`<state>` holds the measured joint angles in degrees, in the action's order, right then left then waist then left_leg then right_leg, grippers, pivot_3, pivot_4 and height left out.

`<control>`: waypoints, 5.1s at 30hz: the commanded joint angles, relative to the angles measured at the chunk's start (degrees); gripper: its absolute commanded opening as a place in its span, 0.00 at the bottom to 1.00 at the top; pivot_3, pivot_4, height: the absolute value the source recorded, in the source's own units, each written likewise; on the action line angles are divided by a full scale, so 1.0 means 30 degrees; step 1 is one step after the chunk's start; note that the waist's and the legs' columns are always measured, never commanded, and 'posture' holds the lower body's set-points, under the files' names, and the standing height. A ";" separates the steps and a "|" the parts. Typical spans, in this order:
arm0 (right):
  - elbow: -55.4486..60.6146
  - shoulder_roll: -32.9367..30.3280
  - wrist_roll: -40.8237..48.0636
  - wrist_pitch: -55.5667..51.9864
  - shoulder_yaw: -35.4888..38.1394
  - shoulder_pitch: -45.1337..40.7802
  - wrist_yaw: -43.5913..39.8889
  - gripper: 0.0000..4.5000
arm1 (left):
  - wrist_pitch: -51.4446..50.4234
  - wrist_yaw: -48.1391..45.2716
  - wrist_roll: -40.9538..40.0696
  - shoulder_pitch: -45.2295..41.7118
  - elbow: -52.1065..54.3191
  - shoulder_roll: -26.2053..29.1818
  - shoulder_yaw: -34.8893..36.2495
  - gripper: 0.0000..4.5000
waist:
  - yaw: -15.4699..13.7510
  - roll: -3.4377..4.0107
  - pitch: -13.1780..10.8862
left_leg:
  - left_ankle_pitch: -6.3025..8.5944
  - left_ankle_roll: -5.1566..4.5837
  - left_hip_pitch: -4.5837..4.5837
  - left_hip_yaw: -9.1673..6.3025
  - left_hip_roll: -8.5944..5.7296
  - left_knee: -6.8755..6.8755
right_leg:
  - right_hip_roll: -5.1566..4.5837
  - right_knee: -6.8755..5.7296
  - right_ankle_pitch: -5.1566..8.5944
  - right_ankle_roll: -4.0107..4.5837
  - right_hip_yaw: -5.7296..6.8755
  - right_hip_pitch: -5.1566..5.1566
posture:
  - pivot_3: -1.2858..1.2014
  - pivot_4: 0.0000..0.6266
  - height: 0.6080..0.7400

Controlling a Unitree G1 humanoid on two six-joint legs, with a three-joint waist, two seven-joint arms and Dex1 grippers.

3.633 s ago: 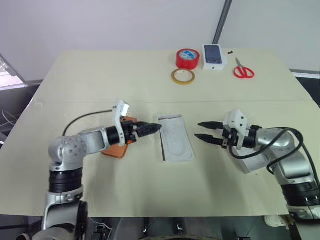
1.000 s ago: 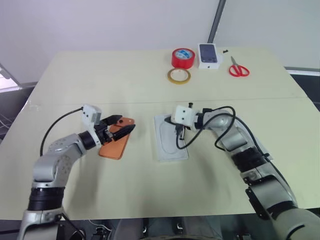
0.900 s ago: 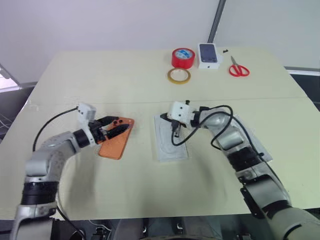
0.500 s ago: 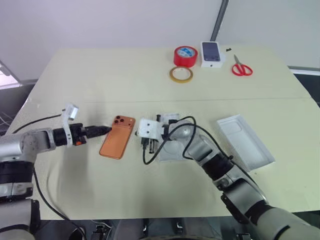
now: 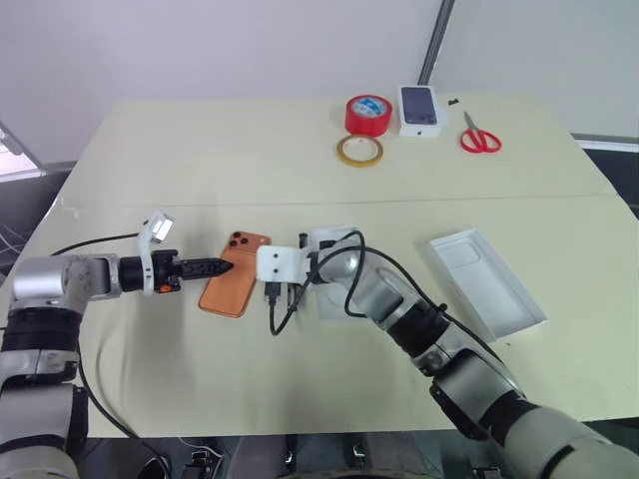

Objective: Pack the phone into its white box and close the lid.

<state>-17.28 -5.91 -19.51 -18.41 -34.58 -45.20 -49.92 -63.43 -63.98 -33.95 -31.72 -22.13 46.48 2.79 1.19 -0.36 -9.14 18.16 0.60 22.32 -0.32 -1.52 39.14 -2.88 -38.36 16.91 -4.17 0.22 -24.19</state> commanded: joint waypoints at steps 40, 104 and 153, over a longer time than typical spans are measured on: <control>-0.0773 0.0138 -0.0179 0.0559 -0.0207 0.0011 0.0384 0.00 | -0.5269 0.2961 -0.1755 0.0294 -0.0880 -0.1824 0.2758 0.36 | 0.0345 0.0100 0.0173 | -0.0014 0.0024 -0.0004 -0.0005 -0.0005 0.0000 | -0.0001 -0.0029 -0.0001 0.0000 -0.0003 -0.0012 | 0.52 0.24 1.00; 0.7457 -0.9106 0.7812 0.6333 0.5652 0.8963 -0.5119 0.01 | -0.7077 1.0282 -0.8112 0.1576 0.5616 -0.8719 0.9270 0.00 | -0.0137 -0.0058 0.0086 | -0.0033 0.0060 0.0030 -0.0009 0.0021 -0.0001 | 0.0020 0.0040 -0.0018 0.0019 -0.0004 -0.0012 | 0.52 0.24 1.00; 0.5402 -0.9833 1.0442 0.3764 1.0132 0.7601 -0.2726 0.73 | -0.4329 1.2489 -0.7481 0.0203 0.4819 -1.1263 0.6090 0.99 | -0.0200 -0.0068 0.0088 | -0.0045 0.0073 -0.0001 -0.0008 0.0031 0.0028 | 0.0048 0.0029 -0.0021 0.0017 -0.0003 0.0043 | 0.52 0.24 1.00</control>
<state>-2.22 -35.68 11.46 -7.89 -4.49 -21.22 -58.55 -76.96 -26.83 -56.61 -30.10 -8.92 12.10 21.55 0.58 -0.56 -8.87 18.02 0.82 22.32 -0.34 -1.43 39.23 -2.73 -38.27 16.85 -4.12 0.21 -24.06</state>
